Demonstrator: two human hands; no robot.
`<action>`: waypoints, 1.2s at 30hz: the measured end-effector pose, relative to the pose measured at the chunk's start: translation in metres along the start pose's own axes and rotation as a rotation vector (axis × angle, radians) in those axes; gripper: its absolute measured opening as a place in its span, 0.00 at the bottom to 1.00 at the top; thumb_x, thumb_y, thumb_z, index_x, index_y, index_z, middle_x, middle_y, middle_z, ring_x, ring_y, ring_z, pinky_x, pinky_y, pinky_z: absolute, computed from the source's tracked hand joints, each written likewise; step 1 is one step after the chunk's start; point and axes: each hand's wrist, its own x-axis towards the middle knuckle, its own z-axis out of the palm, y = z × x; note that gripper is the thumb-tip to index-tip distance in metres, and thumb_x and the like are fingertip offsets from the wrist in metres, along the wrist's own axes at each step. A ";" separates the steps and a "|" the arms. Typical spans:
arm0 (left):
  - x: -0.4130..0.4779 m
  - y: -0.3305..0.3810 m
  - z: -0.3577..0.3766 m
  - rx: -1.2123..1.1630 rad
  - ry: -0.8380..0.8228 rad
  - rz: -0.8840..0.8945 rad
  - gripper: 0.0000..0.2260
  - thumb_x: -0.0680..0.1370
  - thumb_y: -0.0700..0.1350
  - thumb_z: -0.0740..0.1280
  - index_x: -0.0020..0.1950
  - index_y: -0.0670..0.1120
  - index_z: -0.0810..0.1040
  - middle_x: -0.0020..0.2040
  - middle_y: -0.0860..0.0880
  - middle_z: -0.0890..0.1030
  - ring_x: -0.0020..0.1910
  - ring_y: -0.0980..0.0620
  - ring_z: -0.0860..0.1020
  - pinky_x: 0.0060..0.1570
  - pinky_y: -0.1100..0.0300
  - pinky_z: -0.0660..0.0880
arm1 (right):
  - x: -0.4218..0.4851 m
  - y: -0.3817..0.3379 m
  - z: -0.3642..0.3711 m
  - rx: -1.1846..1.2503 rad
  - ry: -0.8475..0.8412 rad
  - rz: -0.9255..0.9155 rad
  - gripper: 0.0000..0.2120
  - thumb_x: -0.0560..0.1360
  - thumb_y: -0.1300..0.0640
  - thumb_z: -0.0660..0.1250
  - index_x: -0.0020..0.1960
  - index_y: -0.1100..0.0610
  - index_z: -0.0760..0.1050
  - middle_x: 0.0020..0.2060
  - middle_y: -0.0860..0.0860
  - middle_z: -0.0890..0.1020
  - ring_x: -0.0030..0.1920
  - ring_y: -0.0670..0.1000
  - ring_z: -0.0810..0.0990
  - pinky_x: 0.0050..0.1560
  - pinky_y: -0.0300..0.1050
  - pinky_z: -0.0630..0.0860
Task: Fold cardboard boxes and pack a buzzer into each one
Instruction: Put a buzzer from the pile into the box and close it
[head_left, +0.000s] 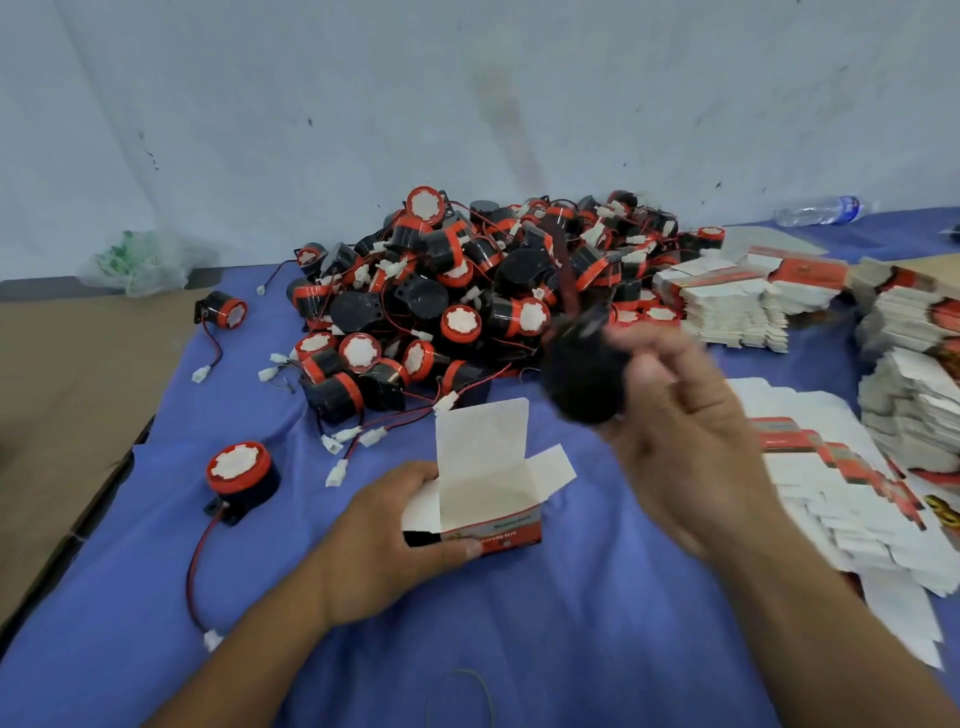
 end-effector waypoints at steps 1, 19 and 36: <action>0.000 0.000 0.000 -0.003 -0.007 0.009 0.25 0.67 0.58 0.77 0.61 0.58 0.74 0.54 0.66 0.77 0.55 0.67 0.75 0.49 0.74 0.70 | -0.004 0.005 0.003 -0.154 -0.074 -0.009 0.07 0.76 0.57 0.66 0.50 0.49 0.82 0.59 0.49 0.81 0.62 0.51 0.80 0.55 0.44 0.78; 0.001 -0.002 -0.001 0.099 -0.072 0.175 0.21 0.69 0.65 0.71 0.59 0.76 0.68 0.55 0.66 0.73 0.58 0.64 0.73 0.54 0.75 0.66 | -0.022 0.039 0.010 -1.258 -0.699 0.076 0.11 0.83 0.55 0.60 0.59 0.53 0.80 0.62 0.48 0.71 0.54 0.44 0.64 0.57 0.40 0.67; 0.001 -0.005 -0.003 -0.119 -0.072 0.064 0.20 0.68 0.56 0.75 0.51 0.55 0.68 0.50 0.54 0.81 0.43 0.53 0.79 0.41 0.57 0.77 | -0.022 0.041 0.017 -1.601 -0.633 0.046 0.15 0.82 0.46 0.51 0.54 0.47 0.75 0.58 0.40 0.77 0.62 0.51 0.67 0.63 0.51 0.53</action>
